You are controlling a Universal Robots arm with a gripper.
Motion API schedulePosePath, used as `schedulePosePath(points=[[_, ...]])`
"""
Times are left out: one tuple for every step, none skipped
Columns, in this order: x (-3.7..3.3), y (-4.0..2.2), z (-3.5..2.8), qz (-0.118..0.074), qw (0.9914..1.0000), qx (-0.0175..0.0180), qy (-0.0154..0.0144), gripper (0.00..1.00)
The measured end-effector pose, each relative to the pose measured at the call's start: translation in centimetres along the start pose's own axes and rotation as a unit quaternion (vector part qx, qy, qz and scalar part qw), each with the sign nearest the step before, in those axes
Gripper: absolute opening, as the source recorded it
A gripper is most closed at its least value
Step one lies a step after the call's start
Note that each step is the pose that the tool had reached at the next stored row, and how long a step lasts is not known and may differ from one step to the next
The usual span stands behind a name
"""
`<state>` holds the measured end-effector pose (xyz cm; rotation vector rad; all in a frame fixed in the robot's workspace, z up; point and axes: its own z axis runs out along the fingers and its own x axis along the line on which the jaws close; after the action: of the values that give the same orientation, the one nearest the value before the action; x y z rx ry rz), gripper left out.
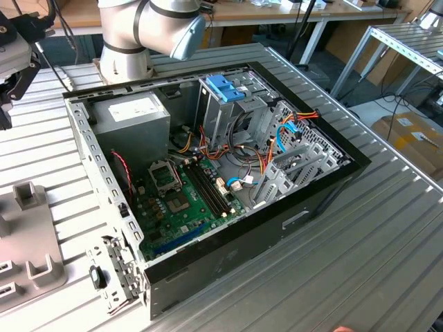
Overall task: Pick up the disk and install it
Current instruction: 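Reach for the disk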
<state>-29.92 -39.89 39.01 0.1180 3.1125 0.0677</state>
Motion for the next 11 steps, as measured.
schedulePosePath(points=[[0.00, 0.00, 0.00, 0.000, 1.00000, 0.0000, 0.0000, 0.11], [0.00, 0.00, 0.00, 0.000, 1.00000, 0.0000, 0.0000, 0.11], [0.01, 0.02, 0.00, 0.000, 1.00000, 0.0000, 0.0000, 0.11], [0.02, 0.06, 0.00, 0.000, 1.00000, 0.0000, 0.0000, 0.11], [0.02, 0.14, 0.00, 0.000, 1.00000, 0.0000, 0.0000, 0.11], [0.02, 0.22, 0.01, 0.000, 1.00000, 0.0000, 0.0000, 0.11], [0.03, 0.36, 0.02, 0.000, 1.00000, 0.0000, 0.0000, 0.11], [0.04, 0.49, 0.02, 0.000, 1.00000, 0.0000, 0.0000, 0.11], [0.05, 0.60, 0.03, 0.000, 1.00000, 0.0000, 0.0000, 0.11], [0.06, 0.74, 0.03, 0.000, 1.00000, 0.0000, 0.0000, 0.11], [0.08, 0.86, 0.04, 0.000, 1.00000, 0.0000, 0.0000, 0.11]])
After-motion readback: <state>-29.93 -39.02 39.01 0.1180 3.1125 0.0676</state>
